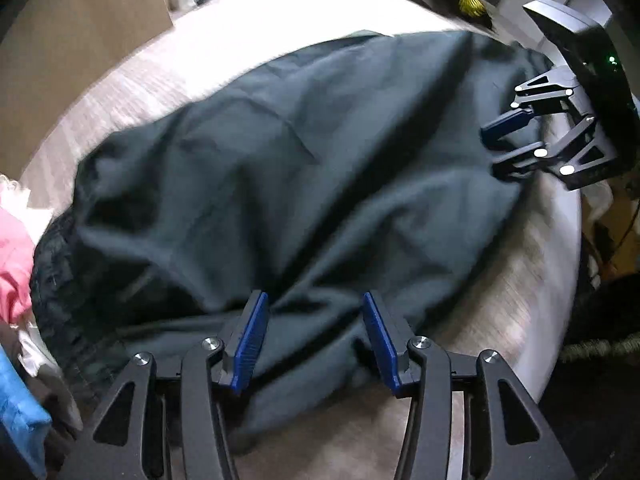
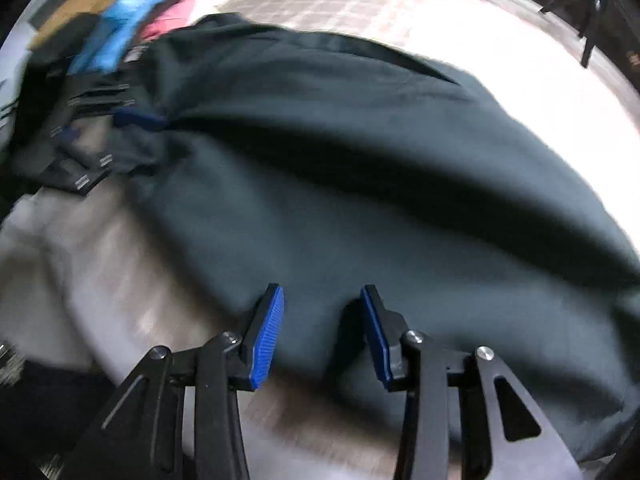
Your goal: Fold clothes
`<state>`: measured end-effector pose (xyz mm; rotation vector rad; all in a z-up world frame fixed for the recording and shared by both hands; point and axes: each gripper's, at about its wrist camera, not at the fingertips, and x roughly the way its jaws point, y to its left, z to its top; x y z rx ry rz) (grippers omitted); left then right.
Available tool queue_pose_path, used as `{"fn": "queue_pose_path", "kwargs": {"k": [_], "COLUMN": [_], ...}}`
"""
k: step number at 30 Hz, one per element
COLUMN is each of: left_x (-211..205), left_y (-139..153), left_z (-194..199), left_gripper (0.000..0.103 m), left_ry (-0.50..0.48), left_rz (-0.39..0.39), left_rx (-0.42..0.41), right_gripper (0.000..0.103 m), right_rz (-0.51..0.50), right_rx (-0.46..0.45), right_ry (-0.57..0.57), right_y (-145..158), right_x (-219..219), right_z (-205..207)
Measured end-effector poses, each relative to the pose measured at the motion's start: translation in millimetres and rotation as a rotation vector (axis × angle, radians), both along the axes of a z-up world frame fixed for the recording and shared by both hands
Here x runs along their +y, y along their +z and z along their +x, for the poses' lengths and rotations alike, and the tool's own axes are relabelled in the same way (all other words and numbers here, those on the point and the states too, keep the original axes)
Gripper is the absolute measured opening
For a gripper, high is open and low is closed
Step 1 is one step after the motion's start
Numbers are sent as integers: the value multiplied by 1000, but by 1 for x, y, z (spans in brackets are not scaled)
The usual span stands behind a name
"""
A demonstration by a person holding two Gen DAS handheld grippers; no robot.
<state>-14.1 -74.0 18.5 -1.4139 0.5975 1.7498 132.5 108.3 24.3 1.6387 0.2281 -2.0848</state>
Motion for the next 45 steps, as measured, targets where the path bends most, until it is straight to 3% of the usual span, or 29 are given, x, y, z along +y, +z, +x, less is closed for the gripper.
{"fn": "queue_pose_path", "kwargs": {"k": [3,6,10,15,17,19,21,24,27,29,30,33,38,41,42,43,44,45], "left_x": [10,56,139,241,294,350,399,462,514,531,539,543,520,515,516,520,524,528], "left_y": [27,58,83,78,75,73,69,58,46,41,38,35,43,44,42,39,37,34], "left_z": [-8,-7,9,27,33,42,48,62,69,71,72,68,52,52,55,59,62,65], "left_gripper": [47,47,48,49,49,49,49,50,50,50,50,50,50,50,50,50,50,50], "left_ry": [26,-11,-126,-227,-268,-311,-354,-399,-423,-423,-423,-396,-295,-279,-288,-307,-325,-343], "left_rz": [21,86,153,148,138,137,143,141,130,111,102,71,51,58,45,28,21,16], "left_rx": [35,99,152,141,133,126,118,94,68,66,65,74,70,40,45,50,46,41], "right_gripper": [40,40,40,44,48,62,63,67,67,51,23,13,12,12,13,22,29,35], "right_rz": [-15,-30,-135,-95,-138,-181,-240,-284,-344,-346,-353,-391,-500,-396,-329,-261,-183,-177], "right_rx": [60,120,129,148,133,116,122,89,54,77,79,162,370,416,367,317,212,157], "right_ry": [-82,-165,-510,-945,-1125,-1273,-1342,-1261,-1169,-1088,-1041,-917,-520,-420,-471,-521,-578,-617], "right_y": [29,58,59,48,48,40,38,26,12,14,15,40,115,132,117,101,77,63], "right_x": [50,99,220,398,481,539,583,613,599,589,585,567,498,492,507,522,542,557], "right_z": [-2,-4,-6,61,100,125,138,122,98,86,82,81,62,67,67,66,64,65]}}
